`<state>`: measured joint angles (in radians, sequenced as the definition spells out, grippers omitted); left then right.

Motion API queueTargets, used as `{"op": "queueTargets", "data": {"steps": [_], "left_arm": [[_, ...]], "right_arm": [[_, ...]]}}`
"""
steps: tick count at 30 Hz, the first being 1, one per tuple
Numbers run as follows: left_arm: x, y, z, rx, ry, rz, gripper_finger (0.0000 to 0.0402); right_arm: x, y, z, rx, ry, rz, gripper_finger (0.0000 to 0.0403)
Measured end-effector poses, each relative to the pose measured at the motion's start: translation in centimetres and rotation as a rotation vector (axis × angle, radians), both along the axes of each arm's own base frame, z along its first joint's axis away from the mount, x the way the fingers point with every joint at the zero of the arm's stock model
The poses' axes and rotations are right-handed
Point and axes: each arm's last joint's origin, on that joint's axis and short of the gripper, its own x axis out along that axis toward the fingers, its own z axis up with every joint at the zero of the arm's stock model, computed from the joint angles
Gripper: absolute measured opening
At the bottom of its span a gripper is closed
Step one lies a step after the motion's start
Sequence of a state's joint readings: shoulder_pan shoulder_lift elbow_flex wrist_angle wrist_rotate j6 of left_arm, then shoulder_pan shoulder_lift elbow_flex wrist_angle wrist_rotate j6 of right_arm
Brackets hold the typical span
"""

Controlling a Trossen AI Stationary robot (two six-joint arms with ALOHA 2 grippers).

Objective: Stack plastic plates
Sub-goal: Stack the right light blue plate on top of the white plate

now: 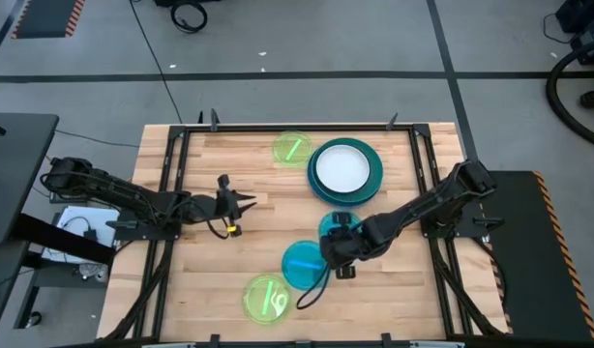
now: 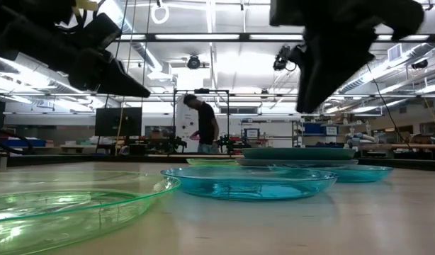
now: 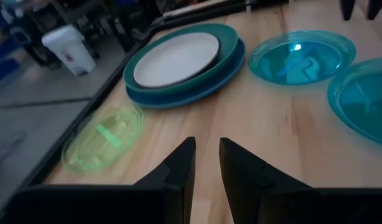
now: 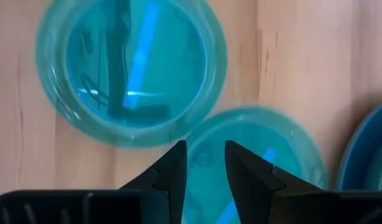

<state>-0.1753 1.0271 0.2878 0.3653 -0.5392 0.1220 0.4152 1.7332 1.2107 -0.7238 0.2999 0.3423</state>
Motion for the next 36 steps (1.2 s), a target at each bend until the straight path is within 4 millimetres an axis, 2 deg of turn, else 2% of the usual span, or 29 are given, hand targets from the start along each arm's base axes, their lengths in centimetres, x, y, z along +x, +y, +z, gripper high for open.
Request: {"op": "queueTargets", "data": {"steps": [7,16,27,36], "left_arm": [[0.2,0.0,0.6,0.052,-0.045,-0.021,0.0080],[0.3,0.0,0.8,0.026,-0.076,-0.012,0.0080],[0.3,0.9,0.7,-0.018,-0.086,0.051,0.0080],[0.3,0.9,0.7,-0.017,-0.080,0.052,0.0080]], "right_arm": [[-1.2,1.1,-1.1,0.008,0.024,-0.025,0.0117],[-3.7,2.9,-3.1,-0.084,0.013,-0.047,0.0106],[-4.1,4.2,-6.4,-0.203,0.112,0.026,0.0108],[-4.5,4.0,-6.7,-0.210,0.143,0.015,0.0109]]}}
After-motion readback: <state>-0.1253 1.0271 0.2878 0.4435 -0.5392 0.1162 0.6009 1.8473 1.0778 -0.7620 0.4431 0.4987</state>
